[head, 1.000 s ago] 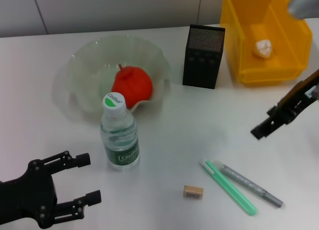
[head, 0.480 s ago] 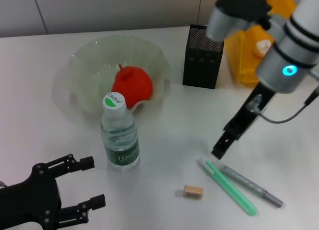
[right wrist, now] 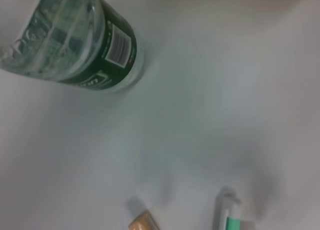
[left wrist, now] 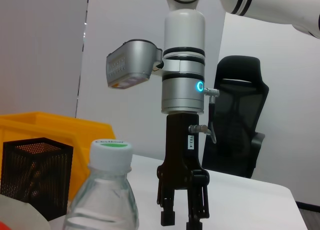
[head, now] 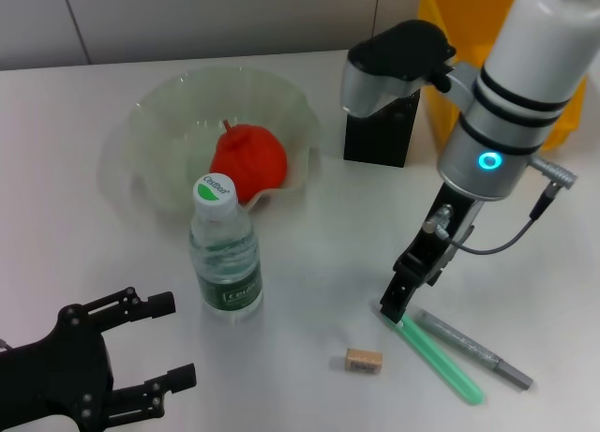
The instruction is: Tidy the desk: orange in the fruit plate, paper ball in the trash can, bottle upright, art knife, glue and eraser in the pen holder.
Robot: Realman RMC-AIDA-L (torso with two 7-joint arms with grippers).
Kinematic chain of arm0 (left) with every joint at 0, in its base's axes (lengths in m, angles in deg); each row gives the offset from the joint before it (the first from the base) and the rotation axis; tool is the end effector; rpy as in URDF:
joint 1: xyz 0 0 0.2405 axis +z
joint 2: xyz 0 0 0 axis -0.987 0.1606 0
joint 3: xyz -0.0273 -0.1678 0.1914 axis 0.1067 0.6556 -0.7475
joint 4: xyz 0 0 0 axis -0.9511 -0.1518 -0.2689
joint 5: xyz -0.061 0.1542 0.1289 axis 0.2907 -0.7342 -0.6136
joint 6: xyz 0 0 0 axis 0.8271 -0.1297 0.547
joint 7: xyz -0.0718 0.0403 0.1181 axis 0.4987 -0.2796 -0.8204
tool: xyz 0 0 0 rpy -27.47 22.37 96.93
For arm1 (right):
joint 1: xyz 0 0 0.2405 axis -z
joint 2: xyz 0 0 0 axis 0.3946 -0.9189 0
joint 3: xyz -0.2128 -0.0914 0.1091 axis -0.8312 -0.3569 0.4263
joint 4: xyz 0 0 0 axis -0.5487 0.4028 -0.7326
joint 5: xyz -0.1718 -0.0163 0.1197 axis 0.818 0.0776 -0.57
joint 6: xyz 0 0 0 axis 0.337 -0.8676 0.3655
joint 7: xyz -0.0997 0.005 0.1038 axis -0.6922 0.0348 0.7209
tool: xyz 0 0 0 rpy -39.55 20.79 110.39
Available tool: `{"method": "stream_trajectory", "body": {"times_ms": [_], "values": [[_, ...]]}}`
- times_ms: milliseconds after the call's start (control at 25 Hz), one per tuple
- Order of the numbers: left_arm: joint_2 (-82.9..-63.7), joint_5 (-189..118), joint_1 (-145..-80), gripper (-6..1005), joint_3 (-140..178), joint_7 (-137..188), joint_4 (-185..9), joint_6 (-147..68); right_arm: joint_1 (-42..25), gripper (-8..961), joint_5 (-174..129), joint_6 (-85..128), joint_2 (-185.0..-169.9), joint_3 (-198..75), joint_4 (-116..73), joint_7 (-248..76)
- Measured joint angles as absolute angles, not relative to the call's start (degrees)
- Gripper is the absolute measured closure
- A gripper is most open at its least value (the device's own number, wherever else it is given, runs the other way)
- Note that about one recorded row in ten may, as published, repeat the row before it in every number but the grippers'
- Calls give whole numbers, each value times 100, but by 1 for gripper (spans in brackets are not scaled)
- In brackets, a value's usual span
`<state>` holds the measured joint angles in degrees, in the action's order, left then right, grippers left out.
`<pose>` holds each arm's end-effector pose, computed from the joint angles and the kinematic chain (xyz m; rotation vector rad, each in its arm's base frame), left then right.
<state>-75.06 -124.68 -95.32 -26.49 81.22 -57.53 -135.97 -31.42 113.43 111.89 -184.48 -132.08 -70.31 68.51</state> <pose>-0.2989 0.2235 -0.0010 -2.7728 -0.3508 -0.9860 0.1497 0.3597 -0.0388 -2.6132 1.2512 -0.8838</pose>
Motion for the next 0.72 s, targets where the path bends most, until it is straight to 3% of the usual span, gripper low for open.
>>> {"method": "stream_trajectory", "body": {"times_ms": [720], "values": [[-7497,-12466,-9504,216,-2683,7902,-5753,-13612,-3319,246,10826,10686,-18467,-13927,-6576,7300]]}}
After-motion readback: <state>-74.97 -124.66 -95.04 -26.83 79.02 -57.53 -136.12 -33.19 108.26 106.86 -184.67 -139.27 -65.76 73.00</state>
